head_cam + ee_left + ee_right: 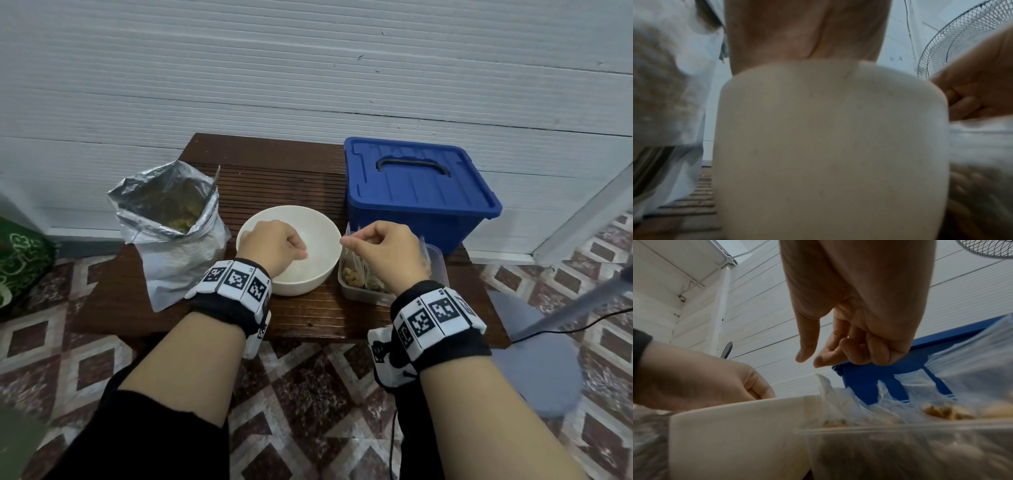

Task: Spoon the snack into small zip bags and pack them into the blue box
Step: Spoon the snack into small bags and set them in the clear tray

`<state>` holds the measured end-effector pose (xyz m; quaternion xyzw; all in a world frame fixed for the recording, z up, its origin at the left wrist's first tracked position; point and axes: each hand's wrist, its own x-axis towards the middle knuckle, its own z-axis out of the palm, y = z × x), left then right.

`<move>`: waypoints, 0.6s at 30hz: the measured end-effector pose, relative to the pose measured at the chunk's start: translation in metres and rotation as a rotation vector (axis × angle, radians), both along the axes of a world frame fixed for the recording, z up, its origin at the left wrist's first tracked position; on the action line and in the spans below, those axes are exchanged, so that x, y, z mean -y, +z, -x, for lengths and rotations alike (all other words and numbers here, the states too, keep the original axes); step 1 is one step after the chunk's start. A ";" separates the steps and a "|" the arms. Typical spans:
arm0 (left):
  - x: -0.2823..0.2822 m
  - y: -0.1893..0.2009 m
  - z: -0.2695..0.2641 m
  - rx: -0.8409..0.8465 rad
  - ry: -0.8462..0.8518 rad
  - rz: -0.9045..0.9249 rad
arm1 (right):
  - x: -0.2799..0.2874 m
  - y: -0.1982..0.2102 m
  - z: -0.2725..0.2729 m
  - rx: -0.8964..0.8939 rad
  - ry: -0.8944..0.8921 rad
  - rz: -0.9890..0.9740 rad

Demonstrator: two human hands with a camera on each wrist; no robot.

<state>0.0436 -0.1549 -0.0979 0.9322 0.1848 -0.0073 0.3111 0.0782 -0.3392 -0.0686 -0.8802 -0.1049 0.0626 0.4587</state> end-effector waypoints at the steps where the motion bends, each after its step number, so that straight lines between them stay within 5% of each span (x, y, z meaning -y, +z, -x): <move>1: -0.001 0.002 0.001 0.021 0.019 0.019 | -0.001 0.000 0.000 0.002 0.001 -0.006; 12: 0.002 0.031 0.015 0.193 -0.073 0.230 | -0.014 0.005 0.011 -0.018 0.130 -0.133; 18: 0.007 0.027 0.013 0.315 0.034 0.382 | -0.018 0.004 0.014 -0.038 0.158 -0.141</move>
